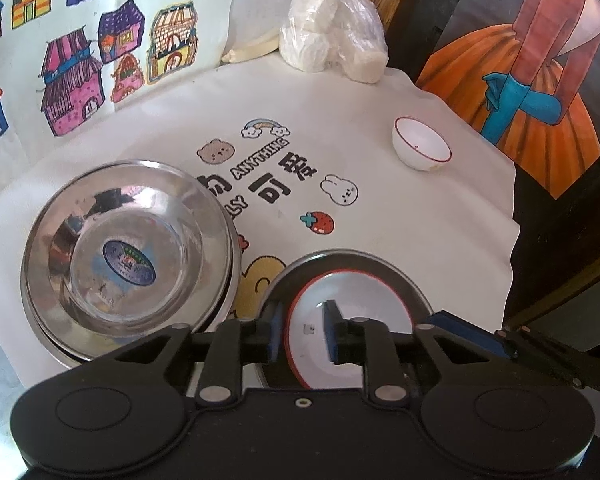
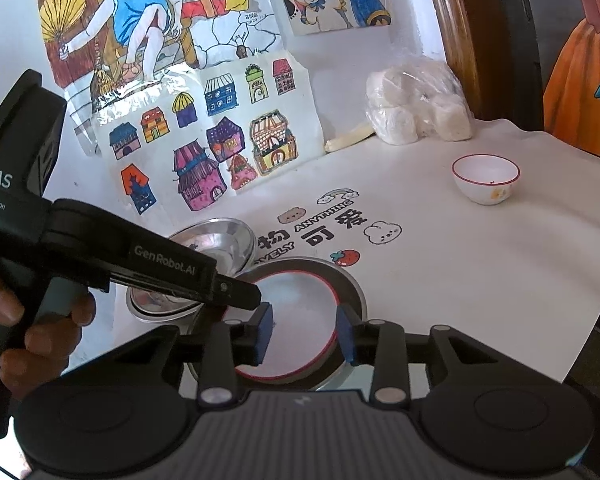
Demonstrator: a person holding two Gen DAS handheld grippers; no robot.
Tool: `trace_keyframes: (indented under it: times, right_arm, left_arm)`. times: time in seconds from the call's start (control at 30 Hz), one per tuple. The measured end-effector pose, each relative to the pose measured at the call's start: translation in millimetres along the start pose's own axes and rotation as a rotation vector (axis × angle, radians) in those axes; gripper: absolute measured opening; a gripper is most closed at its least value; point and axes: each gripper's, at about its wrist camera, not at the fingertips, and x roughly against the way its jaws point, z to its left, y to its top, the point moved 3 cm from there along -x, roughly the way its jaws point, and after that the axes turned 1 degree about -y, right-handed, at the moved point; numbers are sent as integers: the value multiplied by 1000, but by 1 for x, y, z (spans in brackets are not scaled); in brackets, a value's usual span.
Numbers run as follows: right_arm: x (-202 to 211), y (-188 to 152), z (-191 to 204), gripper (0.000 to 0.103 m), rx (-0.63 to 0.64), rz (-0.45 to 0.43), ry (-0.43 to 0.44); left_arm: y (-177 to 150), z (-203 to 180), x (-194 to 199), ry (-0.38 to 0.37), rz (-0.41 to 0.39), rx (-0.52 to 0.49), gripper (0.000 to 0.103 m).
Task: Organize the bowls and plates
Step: 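Lower the white bowl into the steel bowl and open both grippers, then move both grippers to the small red-rimmed white bowl and close them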
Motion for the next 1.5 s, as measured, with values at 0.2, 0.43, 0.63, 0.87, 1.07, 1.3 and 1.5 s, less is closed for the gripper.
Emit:
trace_keyframes:
  times: [0.2, 0.43, 0.63, 0.87, 1.07, 1.3, 1.5]
  right_arm:
    - [5, 3, -3, 68, -7, -32, 8]
    - [11, 7, -19, 101, -38, -82, -19]
    - [11, 9, -46, 103, -68, -86, -74]
    - [11, 8, -80, 103, -122, -103, -130]
    - [8, 13, -114, 103, -165, -114, -196]
    - [3, 29, -159, 103, -192, -162, -323]
    - [-6, 47, -188, 103, -197, -200, -376]
  left_arm:
    - [11, -8, 6, -6, -42, -21, 53]
    - [25, -18, 5, 29, -96, -49, 87]
    - [41, -23, -9, 109, -101, -41, 100]
    - [58, -38, -30, 144, -68, -57, 102]
    - [78, -58, -50, 162, -48, -93, 102]
    - [112, -78, -81, 153, -59, -112, 102]
    - [142, -93, -119, 157, -48, -106, 102]
